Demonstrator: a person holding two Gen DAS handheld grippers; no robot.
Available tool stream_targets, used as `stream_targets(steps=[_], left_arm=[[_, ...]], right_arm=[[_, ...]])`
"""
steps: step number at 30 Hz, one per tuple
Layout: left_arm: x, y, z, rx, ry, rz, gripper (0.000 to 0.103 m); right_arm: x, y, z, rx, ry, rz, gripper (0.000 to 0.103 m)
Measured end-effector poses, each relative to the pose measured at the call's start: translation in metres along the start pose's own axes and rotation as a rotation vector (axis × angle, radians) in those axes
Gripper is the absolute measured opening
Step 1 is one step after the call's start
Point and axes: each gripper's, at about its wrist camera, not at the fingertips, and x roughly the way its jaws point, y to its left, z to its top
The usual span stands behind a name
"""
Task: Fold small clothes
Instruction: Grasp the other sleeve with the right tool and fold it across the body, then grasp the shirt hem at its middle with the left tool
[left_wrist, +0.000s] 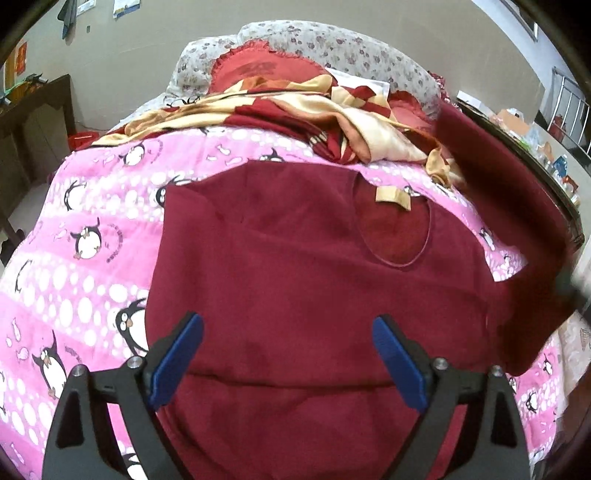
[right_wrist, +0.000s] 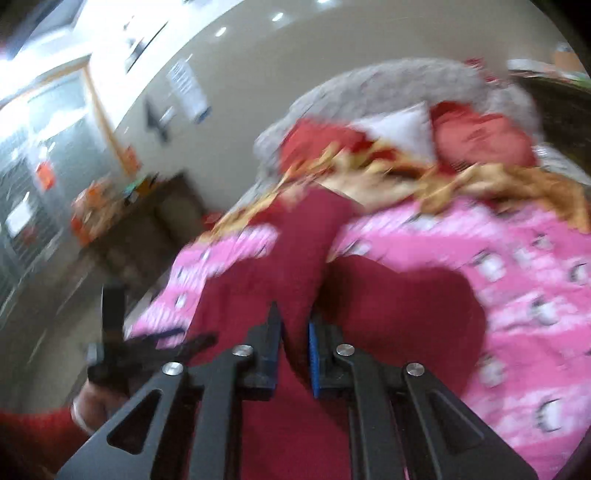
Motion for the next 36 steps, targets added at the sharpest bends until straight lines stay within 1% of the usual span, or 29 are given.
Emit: stream_targets(steps=[1,2,4,5,8,12,16,18,21,25,28,32,33,35,36], left_arm=[[0.001,0.001,-0.003,-0.002,0.006,-0.001,0.096],[0.002,0.001,-0.005,-0.003,0.01,-0.003,0.096],[0.004,0.002,-0.008,0.001,0.017,-0.003,0.096],[0.003,0.002,-0.009,0.003,0.015,-0.005,0.096],[0.003,0.005,-0.01,-0.001,0.013,-0.011,0.096],[-0.003,0.012,-0.013,-0.024,0.005,-0.042,0.096],[-0.001,0.025,-0.021,-0.045,0.032,-0.026,0.096],[0.002,0.033,-0.023,-0.075,0.047,-0.02,0.096],[0.002,0.037,-0.02,-0.106,0.038,-0.026,0.096],[0.005,0.026,-0.011,-0.071,0.02,-0.021,0.096],[0.012,0.014,-0.008,-0.031,0.029,-0.009,0.095],[0.024,-0.001,-0.01,0.008,0.054,-0.006,0.09],[0.026,-0.004,-0.012,0.018,0.061,-0.004,0.087],[0.033,-0.01,-0.013,0.038,0.079,0.003,0.076],[0.036,-0.014,-0.014,0.051,0.088,0.004,0.074]], right_arm=[[0.017,0.005,-0.011,-0.005,0.051,-0.007,0.033],[0.031,0.006,-0.021,-0.004,0.108,-0.028,0.036],[0.06,0.004,-0.043,0.005,0.238,-0.092,0.037],[0.064,0.003,-0.051,0.006,0.252,-0.111,0.037],[0.058,-0.001,-0.06,0.022,0.23,-0.117,0.042],[0.041,-0.008,-0.057,0.048,0.185,-0.138,0.046],[0.034,-0.015,-0.055,0.061,0.173,-0.146,0.047],[0.029,-0.018,-0.058,0.06,0.178,-0.153,0.047],[0.028,-0.018,-0.063,0.075,0.179,-0.154,0.047],[0.021,-0.021,-0.07,0.102,0.168,-0.151,0.047],[0.015,-0.025,-0.074,0.127,0.164,-0.16,0.047],[0.009,-0.03,-0.078,0.148,0.163,-0.169,0.047],[0.007,-0.03,-0.079,0.147,0.161,-0.171,0.047],[0.005,-0.03,-0.08,0.148,0.158,-0.179,0.047],[0.004,-0.03,-0.08,0.148,0.157,-0.183,0.047]])
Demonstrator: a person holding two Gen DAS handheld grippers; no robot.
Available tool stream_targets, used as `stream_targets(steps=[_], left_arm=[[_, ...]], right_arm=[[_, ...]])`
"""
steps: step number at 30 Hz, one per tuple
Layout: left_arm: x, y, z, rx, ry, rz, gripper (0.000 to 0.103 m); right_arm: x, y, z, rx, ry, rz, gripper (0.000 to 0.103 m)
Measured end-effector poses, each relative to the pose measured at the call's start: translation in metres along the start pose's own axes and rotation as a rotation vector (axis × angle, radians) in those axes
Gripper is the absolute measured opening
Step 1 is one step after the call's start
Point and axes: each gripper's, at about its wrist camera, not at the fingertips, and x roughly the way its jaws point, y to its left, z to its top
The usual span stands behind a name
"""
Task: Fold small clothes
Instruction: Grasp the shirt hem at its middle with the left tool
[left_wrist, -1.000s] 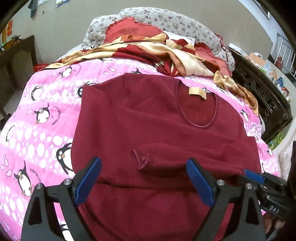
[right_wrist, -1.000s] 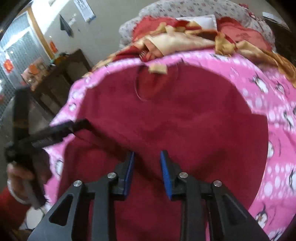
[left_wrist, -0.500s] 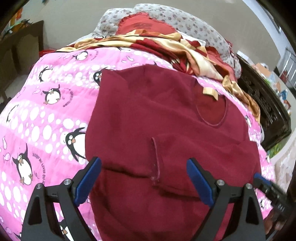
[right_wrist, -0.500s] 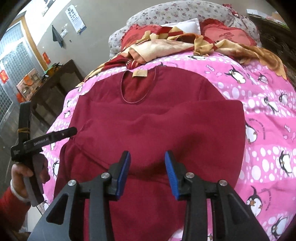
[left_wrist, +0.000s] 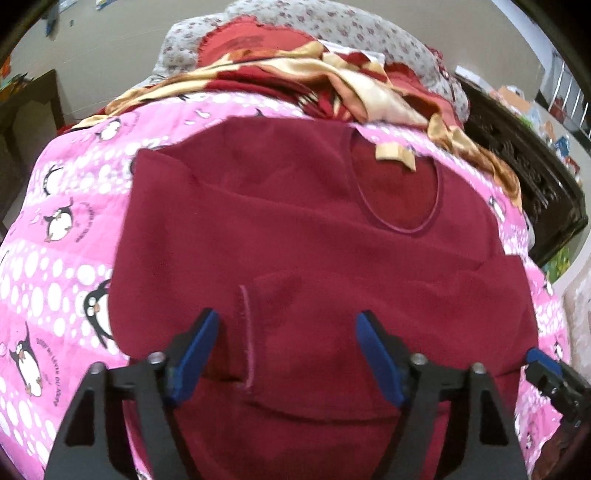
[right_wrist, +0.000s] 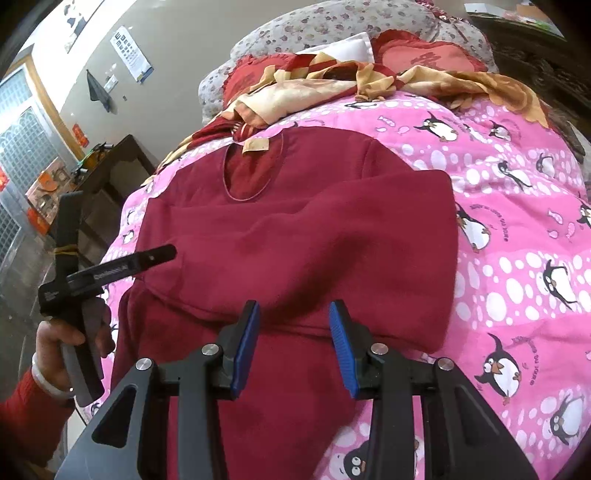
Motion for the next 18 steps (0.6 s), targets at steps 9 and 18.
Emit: stream_targets(steps=[9,18], left_arm=[[0.0,-0.008,0.003,0.046,0.0,0.041,0.027],[-0.023,-0.012,0.008,0.071,-0.034,0.052,0.011]], right_arm=[[-0.009,-0.01,-0.007,0.042,-0.017,-0.01,0.047],[-0.016,-0.017,-0.013,0.082,-0.032,0.004,0.047]])
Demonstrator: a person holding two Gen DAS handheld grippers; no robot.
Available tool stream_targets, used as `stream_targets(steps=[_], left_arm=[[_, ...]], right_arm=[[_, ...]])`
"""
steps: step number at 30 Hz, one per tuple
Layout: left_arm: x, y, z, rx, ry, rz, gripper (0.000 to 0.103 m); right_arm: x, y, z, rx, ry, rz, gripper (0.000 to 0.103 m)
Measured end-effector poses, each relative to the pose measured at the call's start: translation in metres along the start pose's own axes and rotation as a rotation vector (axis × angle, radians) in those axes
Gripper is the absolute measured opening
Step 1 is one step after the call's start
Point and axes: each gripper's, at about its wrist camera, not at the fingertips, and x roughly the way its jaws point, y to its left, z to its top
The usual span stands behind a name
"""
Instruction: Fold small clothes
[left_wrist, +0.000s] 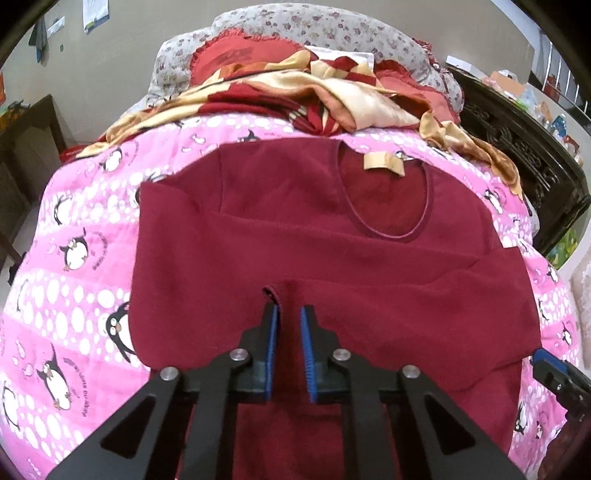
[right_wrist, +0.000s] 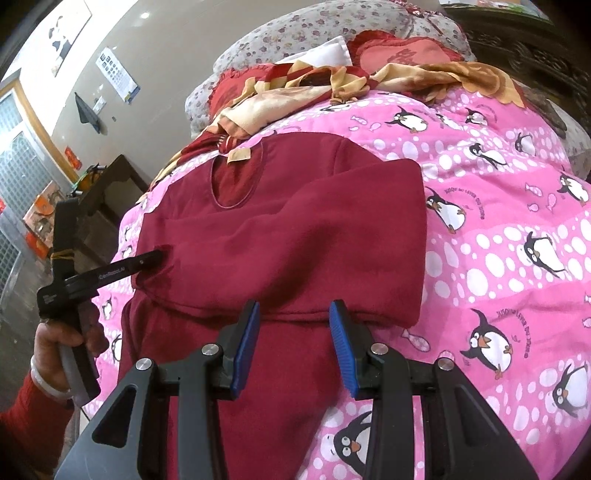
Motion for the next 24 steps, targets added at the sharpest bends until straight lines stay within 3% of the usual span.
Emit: stream_targets(steps=[4,13,24], left_arm=[[-0.01,-0.001,0.002,-0.003,-0.01,-0.029,0.006],[-0.045,-0.002,0.011,-0.014,-0.027,-0.139,0.005],[-0.089,-0.015,0.03,0.007,-0.095,-0.166,0.004]], right_arm=[[-0.004,-0.001,-0.004,0.006,-0.006,0.009,0.047],[-0.01,-0.003,-0.012,0.03,-0.021,0.047,0.047],[-0.011,-0.001,-0.027,0.021,-0.025,0.074,0.047]])
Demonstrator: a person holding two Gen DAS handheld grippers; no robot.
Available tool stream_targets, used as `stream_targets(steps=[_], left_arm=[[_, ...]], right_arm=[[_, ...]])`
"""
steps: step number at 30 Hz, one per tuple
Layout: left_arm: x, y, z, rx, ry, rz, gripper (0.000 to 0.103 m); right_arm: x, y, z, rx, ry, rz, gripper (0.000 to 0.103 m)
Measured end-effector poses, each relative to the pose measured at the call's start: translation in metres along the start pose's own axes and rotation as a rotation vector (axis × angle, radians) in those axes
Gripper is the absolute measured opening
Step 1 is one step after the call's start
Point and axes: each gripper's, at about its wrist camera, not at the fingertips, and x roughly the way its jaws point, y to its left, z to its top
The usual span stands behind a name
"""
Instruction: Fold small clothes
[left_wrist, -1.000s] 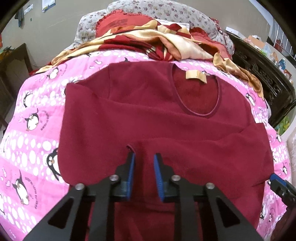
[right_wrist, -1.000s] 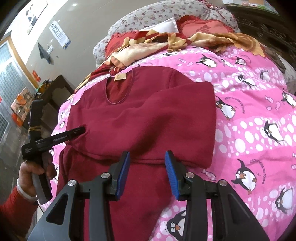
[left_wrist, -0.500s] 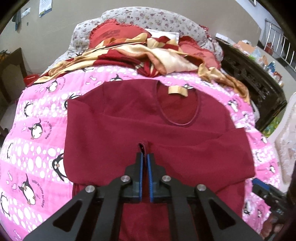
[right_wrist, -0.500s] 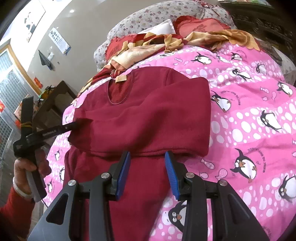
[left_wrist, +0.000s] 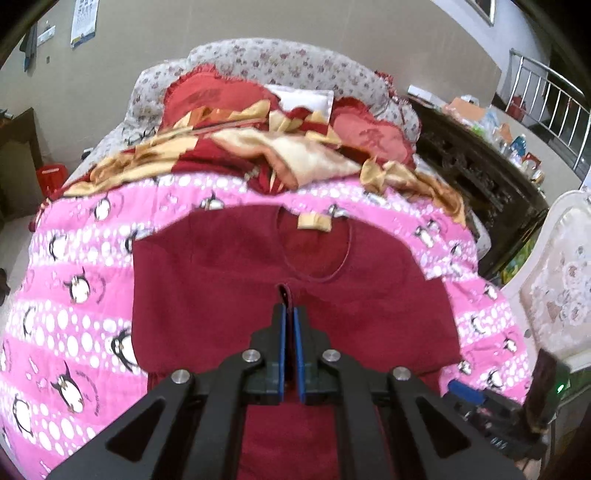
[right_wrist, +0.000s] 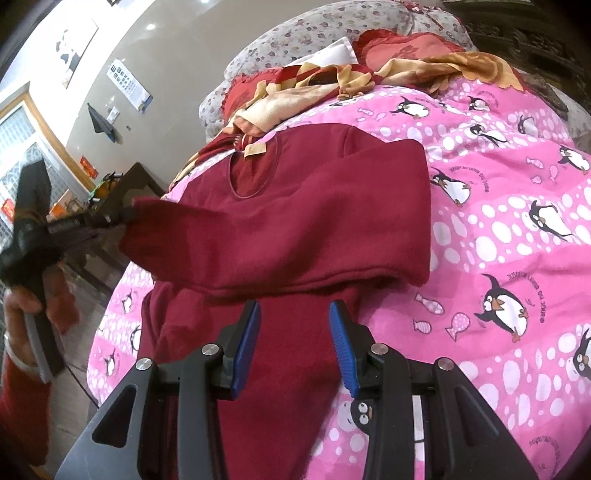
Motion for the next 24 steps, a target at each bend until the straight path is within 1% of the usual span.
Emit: stream_targets(steps=[3,5,8,10,14,18,20,22,24], left_arm=[[-0.011,-0.009,0.017,0.027,-0.027,-0.002,0.004],[-0.022,-0.017,0.031,0.051,-0.059,0.002,0.003],[-0.036,-0.027,0.047,0.071,-0.093,-0.009,0.003],[-0.043,-0.035,0.058,0.087,-0.107,-0.019,0.003],[-0.061,-0.055,0.079,0.131,-0.141,-0.039,0.003],[-0.082,-0.072,0.101,0.155,-0.181,-0.068,0.003],[-0.093,-0.079,0.111,0.164,-0.215,-0.069,0.003],[-0.105,-0.085,0.119,0.172,-0.242,-0.07,0.003],[-0.114,-0.086,0.125,0.173,-0.256,-0.075,0.003]], right_arm=[[-0.002,-0.004,-0.003,0.01,-0.003,-0.011,0.048],[-0.002,-0.007,-0.004,0.013,-0.005,-0.037,0.048],[-0.005,-0.009,-0.003,0.011,-0.021,-0.071,0.054],[-0.005,-0.012,-0.002,0.017,-0.032,-0.095,0.06],[-0.001,-0.014,0.002,-0.007,-0.041,-0.215,0.061],[0.006,-0.016,0.003,-0.014,-0.032,-0.234,0.061],[0.012,-0.015,0.005,-0.021,-0.025,-0.254,0.061],[0.016,-0.015,0.01,-0.022,-0.038,-0.266,0.062],[0.019,-0.017,0.015,0.01,-0.06,-0.281,0.062]])
